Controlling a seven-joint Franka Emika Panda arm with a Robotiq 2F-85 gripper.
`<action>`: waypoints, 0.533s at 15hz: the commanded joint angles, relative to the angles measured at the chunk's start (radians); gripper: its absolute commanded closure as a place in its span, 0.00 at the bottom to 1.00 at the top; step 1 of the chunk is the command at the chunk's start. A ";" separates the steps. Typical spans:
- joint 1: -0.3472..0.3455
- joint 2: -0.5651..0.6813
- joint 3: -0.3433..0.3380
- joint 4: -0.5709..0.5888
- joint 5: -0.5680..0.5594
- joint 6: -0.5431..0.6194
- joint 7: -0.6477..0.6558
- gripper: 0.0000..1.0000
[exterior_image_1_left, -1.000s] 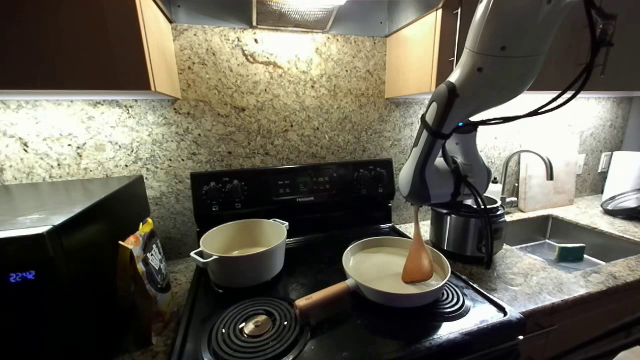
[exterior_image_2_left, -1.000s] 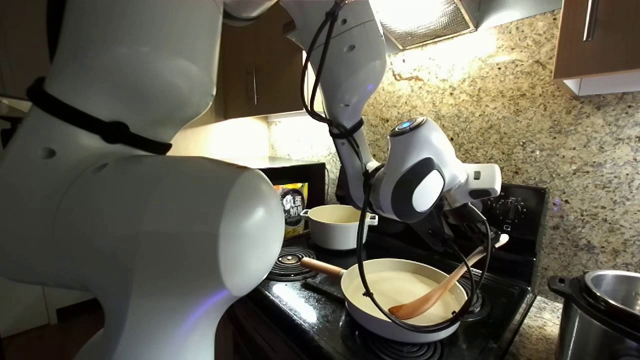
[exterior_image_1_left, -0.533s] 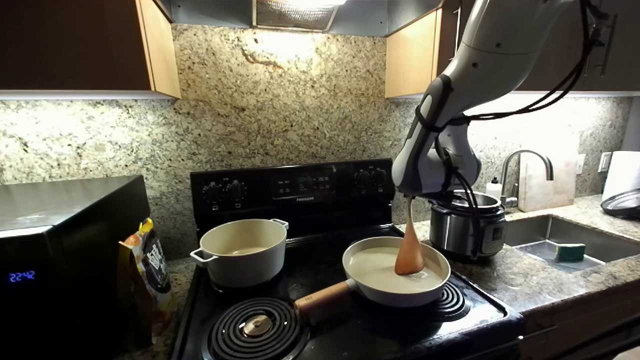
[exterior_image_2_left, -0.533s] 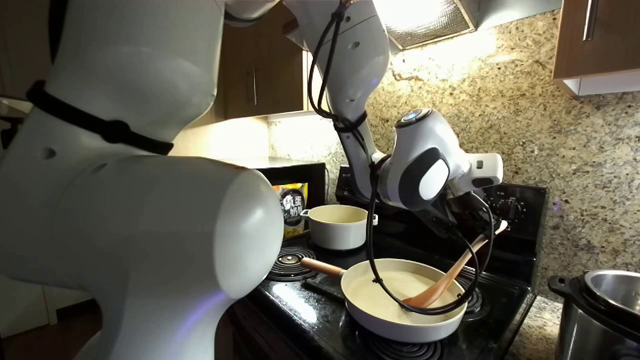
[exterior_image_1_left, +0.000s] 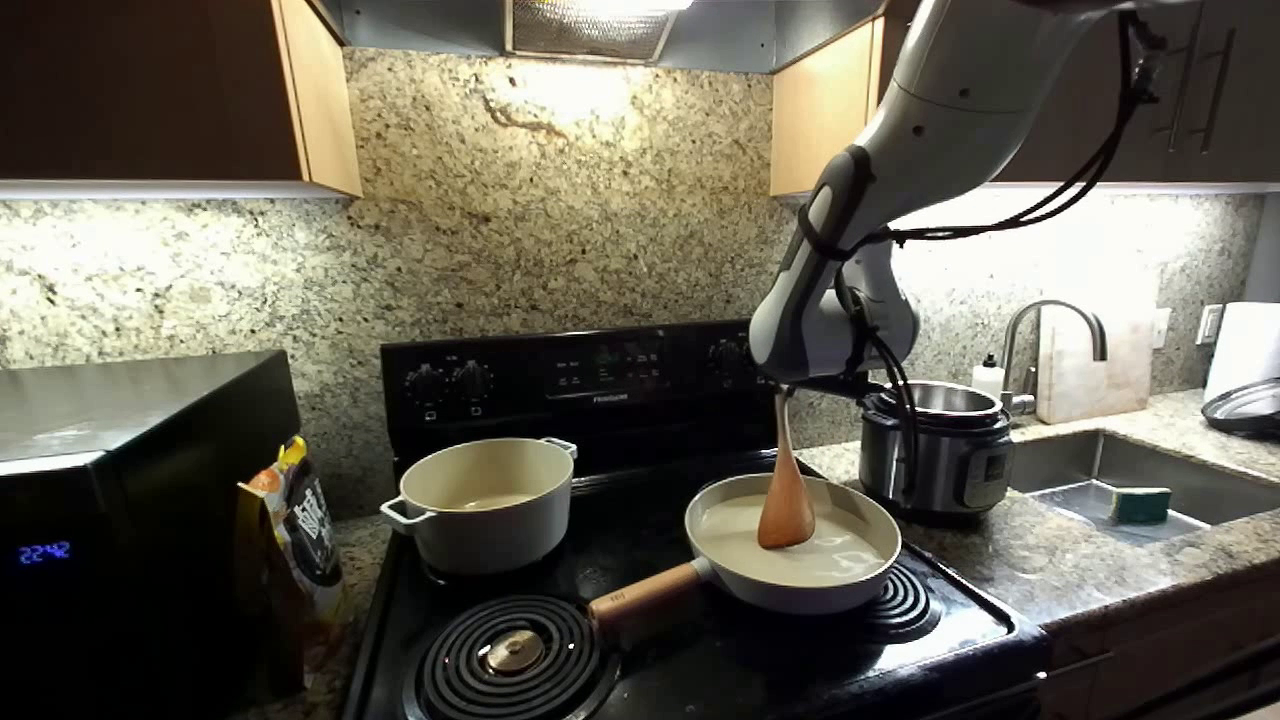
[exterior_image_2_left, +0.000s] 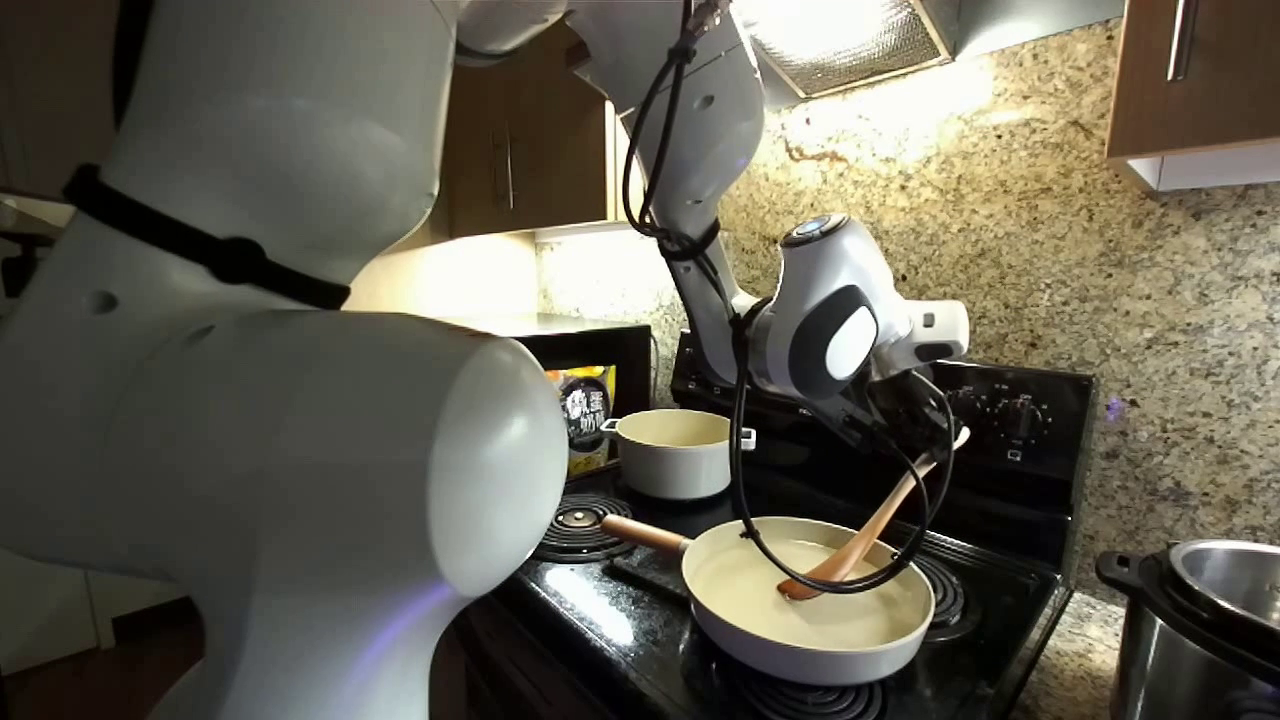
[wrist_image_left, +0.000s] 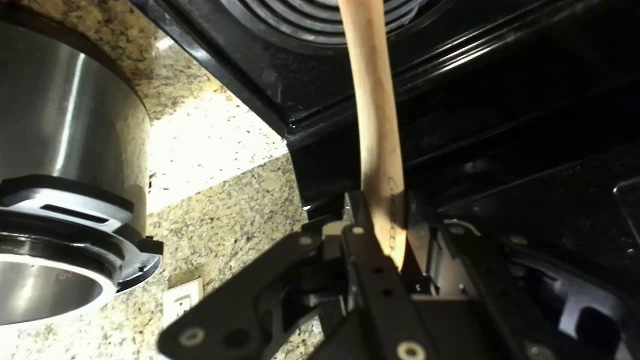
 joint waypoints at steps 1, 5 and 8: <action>-0.023 0.033 0.056 0.049 -0.020 -0.045 -0.009 0.94; -0.025 0.058 0.096 0.074 -0.021 -0.071 -0.017 0.94; -0.009 0.055 0.090 0.061 -0.015 -0.067 -0.013 0.94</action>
